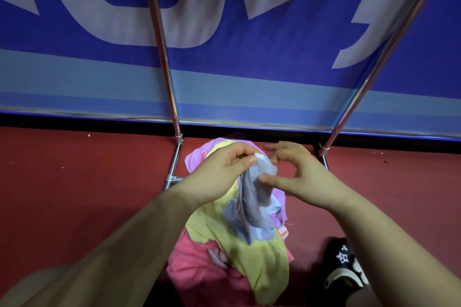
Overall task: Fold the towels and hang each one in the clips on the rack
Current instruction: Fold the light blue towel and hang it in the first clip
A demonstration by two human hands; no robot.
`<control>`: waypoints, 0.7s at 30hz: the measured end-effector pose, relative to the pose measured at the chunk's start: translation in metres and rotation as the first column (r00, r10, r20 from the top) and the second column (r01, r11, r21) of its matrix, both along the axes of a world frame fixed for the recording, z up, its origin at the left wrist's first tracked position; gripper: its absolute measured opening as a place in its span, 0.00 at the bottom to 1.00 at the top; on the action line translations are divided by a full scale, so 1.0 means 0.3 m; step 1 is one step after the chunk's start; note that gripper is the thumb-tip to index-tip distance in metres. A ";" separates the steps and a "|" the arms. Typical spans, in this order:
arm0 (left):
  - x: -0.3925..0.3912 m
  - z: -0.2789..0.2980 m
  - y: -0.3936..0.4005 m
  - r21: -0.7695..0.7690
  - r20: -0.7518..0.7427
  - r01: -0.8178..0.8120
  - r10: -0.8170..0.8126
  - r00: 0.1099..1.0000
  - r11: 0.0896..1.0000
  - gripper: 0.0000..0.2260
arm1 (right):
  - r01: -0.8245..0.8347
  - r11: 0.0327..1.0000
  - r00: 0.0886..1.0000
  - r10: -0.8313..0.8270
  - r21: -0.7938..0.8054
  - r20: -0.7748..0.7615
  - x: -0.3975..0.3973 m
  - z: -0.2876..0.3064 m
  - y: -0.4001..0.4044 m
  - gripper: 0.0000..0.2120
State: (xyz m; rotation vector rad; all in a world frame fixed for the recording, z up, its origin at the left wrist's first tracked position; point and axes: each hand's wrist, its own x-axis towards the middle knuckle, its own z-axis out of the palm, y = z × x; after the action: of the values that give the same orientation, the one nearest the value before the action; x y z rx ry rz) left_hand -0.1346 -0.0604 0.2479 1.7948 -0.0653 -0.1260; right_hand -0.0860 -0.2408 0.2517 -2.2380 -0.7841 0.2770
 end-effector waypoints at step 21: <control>-0.145 0.408 -0.024 -0.024 0.278 -0.457 0.445 0.851 0.889 0.08 | 0.369 0.865 0.927 -0.371 0.339 -0.062 -0.145 0.363 -0.207 0.05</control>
State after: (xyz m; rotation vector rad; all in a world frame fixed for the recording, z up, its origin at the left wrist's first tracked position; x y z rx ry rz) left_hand -0.1780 -0.0676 0.3705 1.8130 0.1630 0.4683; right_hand -0.1295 -0.3028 0.3607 -1.9978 -0.3529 -0.0524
